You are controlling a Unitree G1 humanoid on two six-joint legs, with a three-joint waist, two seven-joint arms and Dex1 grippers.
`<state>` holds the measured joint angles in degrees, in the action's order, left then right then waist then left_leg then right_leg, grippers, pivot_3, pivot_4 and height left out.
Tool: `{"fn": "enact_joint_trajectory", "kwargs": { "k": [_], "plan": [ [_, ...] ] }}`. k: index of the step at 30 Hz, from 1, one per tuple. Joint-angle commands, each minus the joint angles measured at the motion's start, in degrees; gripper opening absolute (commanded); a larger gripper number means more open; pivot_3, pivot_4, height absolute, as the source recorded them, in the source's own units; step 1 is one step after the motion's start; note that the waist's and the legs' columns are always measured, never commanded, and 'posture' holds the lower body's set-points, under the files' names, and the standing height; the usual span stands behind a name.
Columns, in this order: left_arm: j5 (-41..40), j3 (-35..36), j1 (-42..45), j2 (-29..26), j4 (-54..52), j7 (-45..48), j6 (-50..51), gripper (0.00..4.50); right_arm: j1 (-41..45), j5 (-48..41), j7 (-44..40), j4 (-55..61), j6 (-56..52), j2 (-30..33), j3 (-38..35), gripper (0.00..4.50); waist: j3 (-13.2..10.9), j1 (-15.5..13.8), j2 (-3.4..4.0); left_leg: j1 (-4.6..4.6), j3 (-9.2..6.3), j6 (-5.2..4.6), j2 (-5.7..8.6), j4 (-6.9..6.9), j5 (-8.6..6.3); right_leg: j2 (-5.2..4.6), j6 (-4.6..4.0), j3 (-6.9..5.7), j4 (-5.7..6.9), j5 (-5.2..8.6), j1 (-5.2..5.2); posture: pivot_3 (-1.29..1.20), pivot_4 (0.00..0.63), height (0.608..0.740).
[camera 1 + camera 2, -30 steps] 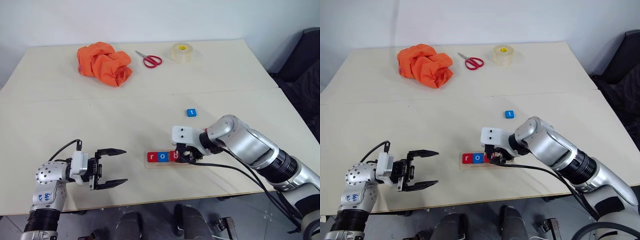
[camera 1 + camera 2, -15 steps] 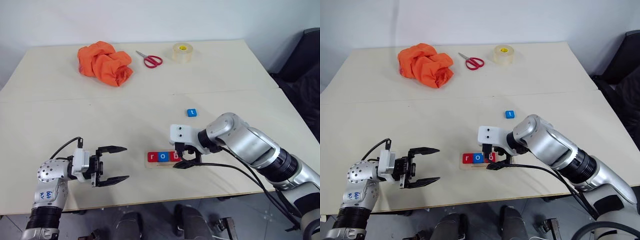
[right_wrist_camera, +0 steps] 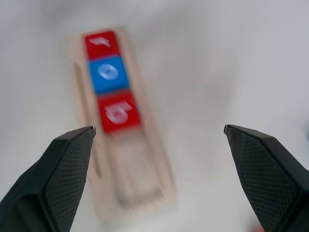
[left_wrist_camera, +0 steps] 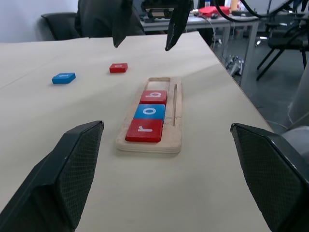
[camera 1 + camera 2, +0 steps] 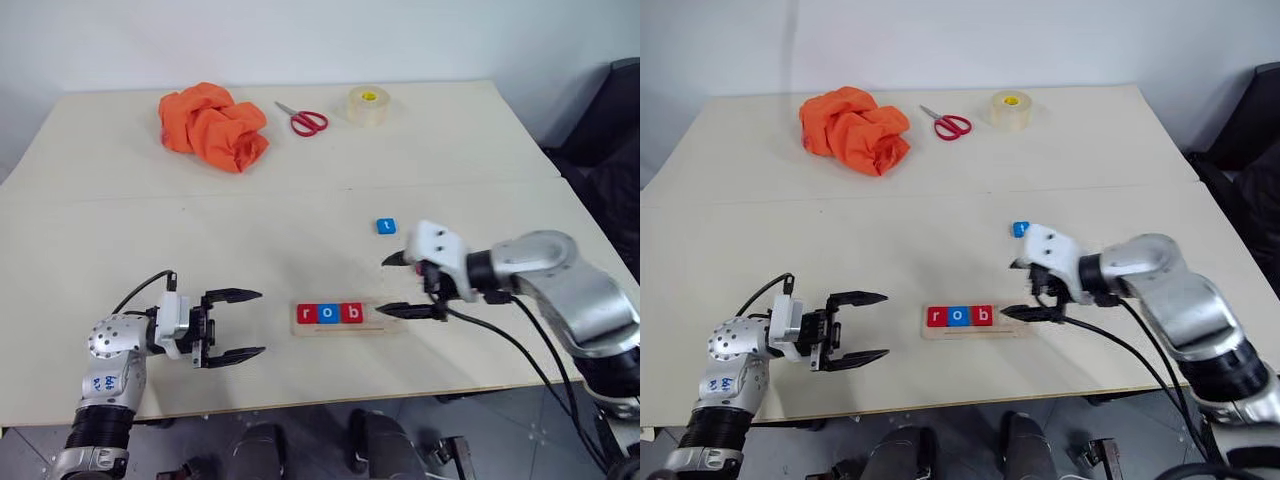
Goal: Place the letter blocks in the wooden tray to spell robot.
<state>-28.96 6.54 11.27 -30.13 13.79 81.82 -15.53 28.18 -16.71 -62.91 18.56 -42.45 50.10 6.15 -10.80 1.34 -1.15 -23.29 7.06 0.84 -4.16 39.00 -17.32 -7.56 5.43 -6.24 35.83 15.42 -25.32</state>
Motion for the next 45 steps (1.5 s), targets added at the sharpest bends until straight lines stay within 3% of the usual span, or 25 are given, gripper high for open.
{"fn": "enact_joint_trajectory", "kwargs": {
  "k": [1, 9, 18, 31, 38, 45],
  "plan": [
    [-0.02, -0.05, 1.08, 0.17, -0.28, -0.58, -0.14, 4.5, -6.19, -0.99, 2.96, -0.77, 3.43, 1.17, -9.72, 4.47, 0.0, -0.22, 0.0, 0.01, -0.01, 0.0, 0.0, 0.01, 0.0, 0.01, 0.0, 0.0, 0.01, 0.0, 0.0, 0.0, 0.15, 0.74],
    [0.22, -0.17, 2.18, 0.08, 1.0, -1.29, 0.15, 4.5, -24.07, -3.22, 9.36, 3.08, 4.07, -1.21, -25.45, 4.47, 0.0, -1.16, 0.0, 0.07, -0.02, 0.01, -0.01, 0.0, 0.01, 0.03, 0.01, 0.01, 0.01, 0.0, 0.05, 0.0, 0.15, 0.74],
    [-0.32, 0.19, 3.6, -0.48, 1.36, -1.94, 1.61, 4.5, -30.65, -5.34, 14.38, 6.03, 6.85, -6.24, -28.65, 4.47, 0.0, -1.24, 0.0, 0.18, -0.09, -0.01, 0.0, 0.03, 0.01, 0.04, 0.05, 0.05, 0.0, -0.09, 0.2, 0.0, 0.15, 0.74],
    [-0.36, 0.67, 4.87, -1.56, 2.37, -0.46, 1.79, 4.5, -30.58, -6.29, 18.25, 6.11, 7.4, -6.88, -26.51, 4.47, 0.0, -1.27, 0.0, 0.17, -0.11, -0.01, 0.0, 0.03, 0.01, 0.06, 0.05, 0.04, -0.02, -0.09, 0.23, 0.0, 0.15, 0.74],
    [-0.64, 0.72, 2.86, -1.59, 0.25, -1.14, 2.24, 4.5, -22.26, -6.12, 33.08, 5.76, 0.93, -18.53, -22.71, 4.47, 0.02, -1.09, 0.02, 0.19, -0.12, 0.0, -0.02, 0.03, 0.02, 0.07, 0.04, 0.04, 0.02, -0.1, 0.21, 0.0, 0.15, 0.74],
    [-0.77, 1.0, 0.6, -1.65, -2.71, -2.37, 3.08, 4.5, -16.84, -0.04, 42.1, -1.65, 3.11, -25.98, -16.56, 4.47, 0.02, -1.29, 0.02, 0.14, -0.13, -0.01, 0.0, 0.02, 0.02, 0.07, 0.03, 0.05, -0.02, -0.1, 0.21, 0.0, 0.15, 0.74]
  ]
}}
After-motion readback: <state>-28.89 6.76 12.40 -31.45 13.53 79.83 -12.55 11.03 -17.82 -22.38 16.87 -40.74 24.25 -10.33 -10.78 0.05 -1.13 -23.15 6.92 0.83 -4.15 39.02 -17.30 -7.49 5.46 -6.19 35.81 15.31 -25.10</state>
